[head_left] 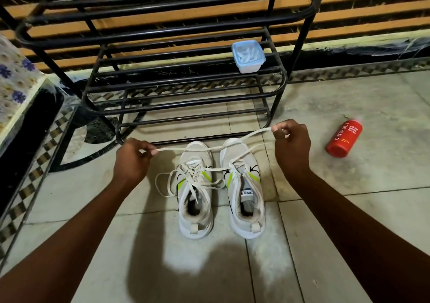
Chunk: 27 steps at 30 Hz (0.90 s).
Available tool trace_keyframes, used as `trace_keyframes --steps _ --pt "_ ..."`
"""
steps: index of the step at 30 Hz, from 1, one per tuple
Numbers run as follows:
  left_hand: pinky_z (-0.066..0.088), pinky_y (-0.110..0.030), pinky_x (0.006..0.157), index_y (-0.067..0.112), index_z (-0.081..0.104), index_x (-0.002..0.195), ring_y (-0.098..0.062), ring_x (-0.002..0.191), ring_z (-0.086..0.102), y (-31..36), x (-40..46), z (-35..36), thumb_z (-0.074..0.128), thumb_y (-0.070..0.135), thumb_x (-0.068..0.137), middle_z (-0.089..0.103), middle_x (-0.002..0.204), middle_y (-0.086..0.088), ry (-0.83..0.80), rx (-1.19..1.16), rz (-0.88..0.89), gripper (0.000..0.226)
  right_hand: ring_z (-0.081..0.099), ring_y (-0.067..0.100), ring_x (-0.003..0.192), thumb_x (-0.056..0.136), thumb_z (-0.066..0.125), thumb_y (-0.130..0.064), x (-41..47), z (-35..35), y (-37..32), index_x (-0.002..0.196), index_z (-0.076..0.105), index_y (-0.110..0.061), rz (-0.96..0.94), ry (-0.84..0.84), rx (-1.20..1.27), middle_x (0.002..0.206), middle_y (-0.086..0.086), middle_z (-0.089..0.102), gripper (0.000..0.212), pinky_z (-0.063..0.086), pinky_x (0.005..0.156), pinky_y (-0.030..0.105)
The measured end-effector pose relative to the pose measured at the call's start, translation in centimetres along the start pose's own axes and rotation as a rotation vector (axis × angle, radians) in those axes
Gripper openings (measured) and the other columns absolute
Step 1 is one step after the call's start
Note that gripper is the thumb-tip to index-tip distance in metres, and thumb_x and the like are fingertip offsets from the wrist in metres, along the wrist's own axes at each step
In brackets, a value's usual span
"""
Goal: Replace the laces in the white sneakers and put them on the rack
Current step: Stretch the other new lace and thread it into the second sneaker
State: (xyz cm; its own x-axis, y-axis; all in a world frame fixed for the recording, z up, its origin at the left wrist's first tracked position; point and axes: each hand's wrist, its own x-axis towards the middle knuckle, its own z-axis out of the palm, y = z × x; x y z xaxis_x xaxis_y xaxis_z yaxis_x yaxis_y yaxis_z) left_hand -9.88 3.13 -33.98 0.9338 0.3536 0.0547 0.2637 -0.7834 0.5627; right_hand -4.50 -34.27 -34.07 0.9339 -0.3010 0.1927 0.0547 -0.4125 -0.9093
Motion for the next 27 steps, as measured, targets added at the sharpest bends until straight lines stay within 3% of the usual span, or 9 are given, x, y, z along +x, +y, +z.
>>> trace_keyframes --steps 4,7,9,12,14,17,21,23,27 --pt "0.052 -0.031 0.076 0.019 0.079 0.084 -0.017 0.074 0.067 4.8 -1.2 1.4 0.081 0.013 0.088 0.070 0.074 0.005 -0.016 -0.175 0.013 0.007 0.053 0.014 0.086 0.091 0.069 -0.015 -0.3 0.8 -0.3 0.081 0.067 -0.025 -0.086 -0.136 -0.084 0.079 -0.003 0.057 0.014 0.036 0.075 0.006" --pt "0.054 -0.029 0.072 0.023 0.074 0.074 -0.012 0.064 0.065 8.3 -2.6 2.4 0.081 0.011 0.088 0.070 0.067 0.005 -0.186 -0.360 -0.021 0.020 0.068 0.024 0.086 0.091 0.068 -0.023 -0.6 1.4 0.2 0.078 0.066 -0.031 -0.051 -0.249 -0.031 0.076 -0.010 0.066 0.015 0.057 0.082 0.043" --pt "0.052 -0.028 0.063 0.016 0.072 0.078 -0.012 0.057 0.061 10.0 -3.6 3.3 0.078 0.008 0.091 0.069 0.066 -0.001 -0.287 -0.458 -0.050 0.016 0.072 0.019 0.084 0.088 0.072 -0.024 -1.0 1.5 0.8 0.084 0.069 -0.031 -0.015 -0.290 -0.031 0.088 -0.009 0.070 0.009 0.059 0.081 0.049" --pt "0.054 -0.023 0.054 -0.011 0.063 0.093 -0.020 0.055 0.064 11.8 -5.0 4.6 0.071 -0.005 0.092 0.063 0.073 -0.020 -0.360 -0.677 -0.140 0.010 0.071 0.012 0.086 0.085 0.078 -0.019 -2.2 1.3 1.5 0.103 0.072 -0.021 -0.001 -0.298 -0.084 0.105 0.001 0.071 0.019 0.054 0.085 0.023" --pt "0.058 -0.024 0.058 -0.019 0.060 0.095 -0.028 0.061 0.066 12.5 -5.6 5.6 0.069 -0.013 0.090 0.061 0.072 -0.016 -0.374 -0.797 -0.189 0.012 0.070 0.007 0.084 0.085 0.077 -0.012 -3.2 1.0 2.0 0.113 0.068 -0.012 0.003 -0.307 -0.067 0.115 0.005 0.067 0.030 0.047 0.075 0.005" --pt "0.062 -0.028 0.062 -0.013 0.063 0.091 -0.029 0.063 0.073 13.5 -6.3 6.8 0.067 -0.017 0.089 0.066 0.074 -0.017 -0.388 -0.862 -0.278 0.007 0.069 0.011 0.085 0.083 0.075 -0.010 -4.9 0.6 2.8 0.116 0.062 -0.015 -0.068 -0.292 -0.100 0.119 0.005 0.050 0.035 0.057 0.074 0.020" --pt "0.065 -0.037 0.072 -0.014 0.063 0.093 -0.033 0.076 0.078 14.3 -6.6 8.9 0.074 -0.011 0.087 0.076 0.085 -0.017 -0.356 -0.869 -0.367 0.013 0.058 0.021 0.076 0.080 0.077 -0.026 -6.5 -0.1 3.6 0.091 0.053 -0.017 -0.184 -0.210 -0.134 0.091 -0.001 0.050 0.028 0.054 0.067 0.046" --pt "0.064 -0.043 0.080 -0.008 0.066 0.088 -0.032 0.079 0.079 14.5 -6.9 9.8 0.078 -0.005 0.087 0.078 0.090 -0.016 -0.317 -0.825 -0.349 0.012 0.058 0.025 0.077 0.076 0.075 -0.031 -7.1 -0.4 3.7 0.088 0.054 -0.015 -0.264 -0.301 -0.089 0.085 0.001 0.053 0.030 0.052 0.067 0.048" --pt "0.064 -0.034 0.073 -0.010 0.066 0.089 -0.024 0.078 0.079 14.9 -7.7 11.3 0.080 -0.001 0.086 0.078 0.088 -0.015 -0.226 -0.755 -0.334 0.017 0.061 0.024 0.095 0.068 0.073 -0.028 -7.6 -0.9 4.4 0.112 0.060 -0.008 -0.387 -0.549 -0.190 0.111 0.005 0.054 0.050 0.052 0.085 0.034"
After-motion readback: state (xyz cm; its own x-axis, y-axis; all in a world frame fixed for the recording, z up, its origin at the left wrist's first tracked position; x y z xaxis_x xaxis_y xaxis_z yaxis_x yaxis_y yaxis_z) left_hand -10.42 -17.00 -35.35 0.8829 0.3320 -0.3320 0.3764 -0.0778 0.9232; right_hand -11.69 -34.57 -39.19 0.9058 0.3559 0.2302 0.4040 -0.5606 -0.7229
